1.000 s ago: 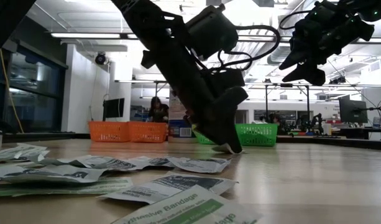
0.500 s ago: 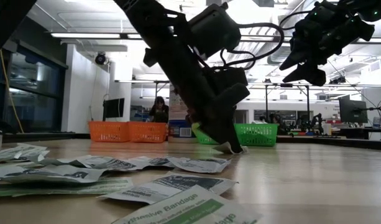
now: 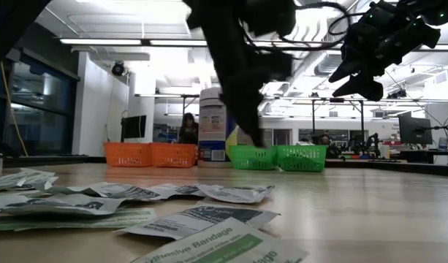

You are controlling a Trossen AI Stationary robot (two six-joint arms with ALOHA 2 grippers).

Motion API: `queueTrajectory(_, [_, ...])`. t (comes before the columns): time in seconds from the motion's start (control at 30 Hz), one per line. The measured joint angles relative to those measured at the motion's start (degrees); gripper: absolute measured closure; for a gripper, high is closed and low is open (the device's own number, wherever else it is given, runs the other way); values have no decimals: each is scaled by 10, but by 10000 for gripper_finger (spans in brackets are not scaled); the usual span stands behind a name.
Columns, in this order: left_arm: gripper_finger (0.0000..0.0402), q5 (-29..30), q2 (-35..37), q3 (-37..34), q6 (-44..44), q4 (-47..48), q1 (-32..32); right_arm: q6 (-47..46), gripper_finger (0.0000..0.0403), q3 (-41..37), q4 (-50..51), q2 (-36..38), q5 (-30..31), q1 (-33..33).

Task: Pick & Place First Aid Supplies
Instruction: Put the orange ointment pack into the left orange bin

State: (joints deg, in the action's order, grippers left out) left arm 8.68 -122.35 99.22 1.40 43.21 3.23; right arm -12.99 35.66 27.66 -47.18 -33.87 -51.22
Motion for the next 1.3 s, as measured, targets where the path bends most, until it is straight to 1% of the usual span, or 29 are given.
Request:
queueTrajectory(0.07, [401, 13, 13, 11, -13, 69, -7, 0, 201, 0, 0, 0, 0, 0])
queueTrajectory(0.13, [401, 27, 27, 19, -16, 96, -17, 0, 201, 0, -1, 0, 0, 0])
queueTrajectory(0.2, [401, 45, 48, 19, -16, 157, -28, 0, 201, 0, -1, 0, 2, 0])
queueTrajectory(0.33, [401, 109, 83, 20, 3, 253, -54, -1, 201, 0, -8, 0, 5, 0])
queueTrajectory(0.5, [401, 170, 131, 19, 13, 311, -97, -9, 201, 0, -14, 0, 9, 0])
queueTrajectory(0.63, [401, 202, 178, -16, 4, 322, -138, -18, 201, 0, -21, 0, 13, 0])
queueTrajectory(0.73, [401, 214, 224, -63, 4, 318, -175, -20, 201, 0, -22, 0, 17, 0])
queueTrajectory(0.8, [401, 216, 258, -108, 4, 312, -204, -21, 201, 0, -22, 0, 21, 0])
queueTrajectory(0.9, [401, 210, 311, -190, 4, 263, -251, -20, 201, 0, -22, 0, 32, 0])
queueTrajectory(1.0, [401, 171, 359, -272, -3, 183, -305, -21, 201, 0, -22, 0, 44, 0])
queueTrajectory(1.1, [401, 115, 388, -339, -23, 92, -356, -21, 201, 0, -22, 0, 57, 0])
queueTrajectory(1.23, [401, 43, 393, -393, -27, 4, -416, -25, 201, 0, -23, 0, 74, 0])
queueTrajectory(1.3, [401, 20, 393, -413, -26, -35, -441, -30, 201, 0, -23, 0, 79, 0])
